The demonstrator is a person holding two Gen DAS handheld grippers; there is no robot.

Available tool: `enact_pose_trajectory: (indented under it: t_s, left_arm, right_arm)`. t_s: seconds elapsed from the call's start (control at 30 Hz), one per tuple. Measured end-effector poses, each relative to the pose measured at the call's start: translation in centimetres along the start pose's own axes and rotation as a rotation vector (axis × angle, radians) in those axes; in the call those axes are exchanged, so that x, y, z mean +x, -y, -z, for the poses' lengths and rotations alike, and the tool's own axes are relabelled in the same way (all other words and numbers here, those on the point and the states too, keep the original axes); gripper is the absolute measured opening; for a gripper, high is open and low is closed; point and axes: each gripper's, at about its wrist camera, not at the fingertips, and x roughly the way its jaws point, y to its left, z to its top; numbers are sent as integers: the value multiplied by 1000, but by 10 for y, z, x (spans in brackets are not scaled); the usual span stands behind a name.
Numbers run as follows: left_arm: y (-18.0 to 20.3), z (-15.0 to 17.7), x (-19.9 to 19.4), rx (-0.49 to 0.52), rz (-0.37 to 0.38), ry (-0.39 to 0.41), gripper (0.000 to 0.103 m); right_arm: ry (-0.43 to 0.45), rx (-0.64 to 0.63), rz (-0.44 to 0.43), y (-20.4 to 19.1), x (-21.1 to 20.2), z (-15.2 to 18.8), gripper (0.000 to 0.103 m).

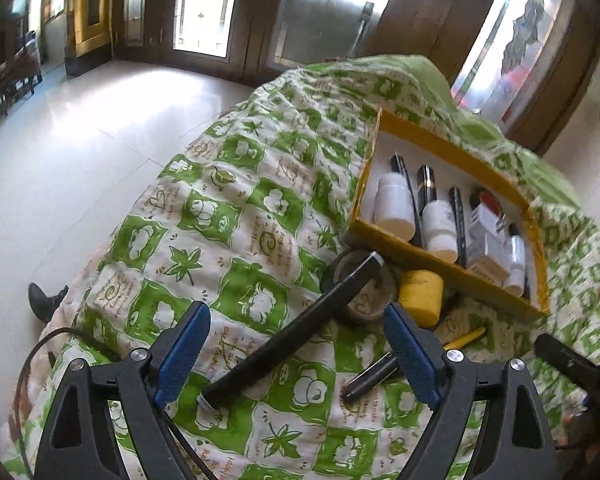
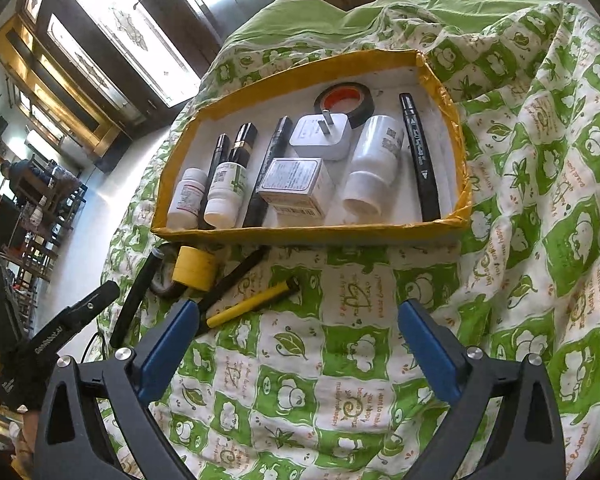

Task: Organize rigid objects
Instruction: 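Move the left tool to a black marker while the right tool approaches the yellow-lidded jar, then close the left tool on the black marker while the right tool grasps the round jar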

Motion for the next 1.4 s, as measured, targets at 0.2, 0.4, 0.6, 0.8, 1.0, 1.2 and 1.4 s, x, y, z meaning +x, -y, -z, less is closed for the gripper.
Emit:
enact_pose_trajectory:
  t_s: [0.2,0.4,0.6,0.8,1.0,1.2,1.4]
  left_arm:
    - [15,6,16,115,-57,-71,68]
    - [19,9,32,151,-65,-135,45]
    - [22,8,34,164,-67,-142,14]
    - [18,7,15,129,6,-102,14]
    - [19,8,19,114,34,-119,14]
    - [17,7,24,102,33,-128,14]
    - [19,9,25,109,35,-134,14]
  right_arm:
    - [-6,-2,-1,-1,1,0,100]
    - [-17,-10,0,-3,4,2,100]
    - [-24,-19,-2,-5,6,2,100]
    - [-41,-91,-37,-20,10,4,99]
    - [-87,-204,-99,-57,28,0,72]
    - [-178,-18,-252,-65,68,-20,66]
    - [-203,39,-197,-74,101,-28,63]
